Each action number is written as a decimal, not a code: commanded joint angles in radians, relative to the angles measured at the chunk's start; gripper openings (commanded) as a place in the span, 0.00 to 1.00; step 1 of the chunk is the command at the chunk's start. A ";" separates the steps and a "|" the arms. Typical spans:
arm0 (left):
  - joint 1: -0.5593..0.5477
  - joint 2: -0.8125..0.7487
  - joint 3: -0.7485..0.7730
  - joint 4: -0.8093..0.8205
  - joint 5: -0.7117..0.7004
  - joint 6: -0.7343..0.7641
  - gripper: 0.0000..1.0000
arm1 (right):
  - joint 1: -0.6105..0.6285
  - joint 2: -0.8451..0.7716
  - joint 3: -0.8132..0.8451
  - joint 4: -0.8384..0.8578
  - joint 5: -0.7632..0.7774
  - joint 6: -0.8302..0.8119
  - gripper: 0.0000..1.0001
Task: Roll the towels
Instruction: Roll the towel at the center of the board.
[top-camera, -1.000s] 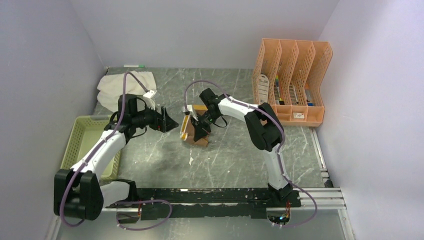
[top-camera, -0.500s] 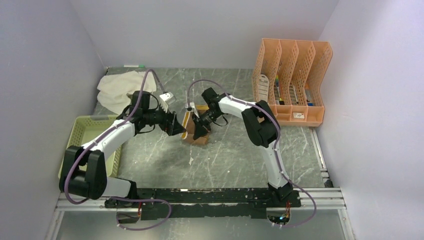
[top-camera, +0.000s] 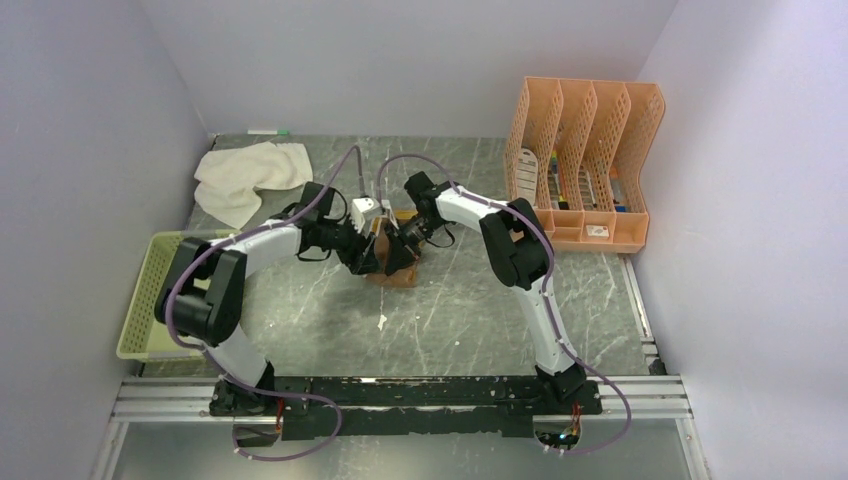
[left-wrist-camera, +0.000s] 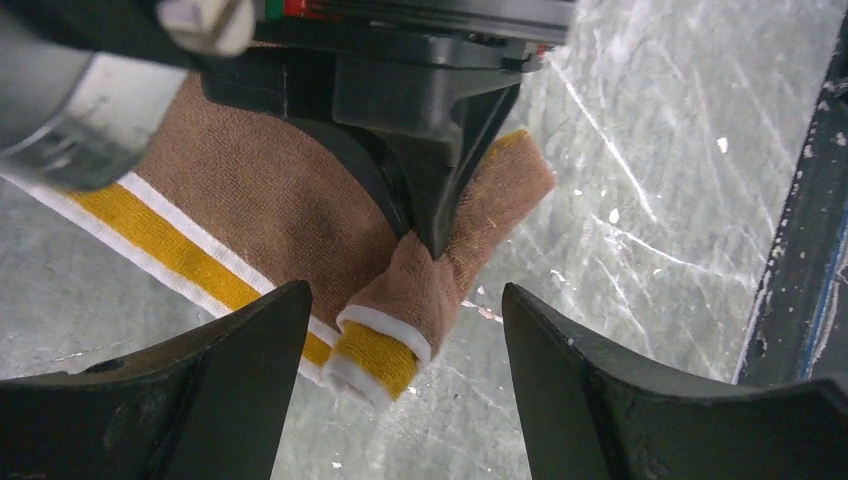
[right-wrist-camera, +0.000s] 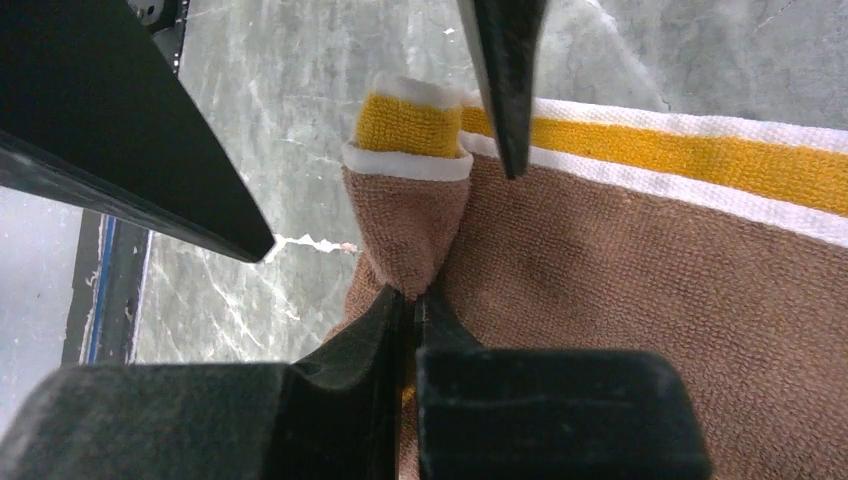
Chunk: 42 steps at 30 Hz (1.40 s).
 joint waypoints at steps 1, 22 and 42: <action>-0.025 0.044 0.059 -0.034 -0.056 0.013 0.81 | -0.006 0.015 0.010 -0.001 -0.015 -0.021 0.00; -0.033 0.158 0.075 -0.050 -0.380 -0.066 0.80 | -0.031 -0.098 -0.102 0.276 -0.007 0.162 0.53; -0.039 0.267 0.113 -0.080 -0.377 -0.126 0.80 | -0.168 -0.709 -0.552 0.850 0.591 0.635 1.00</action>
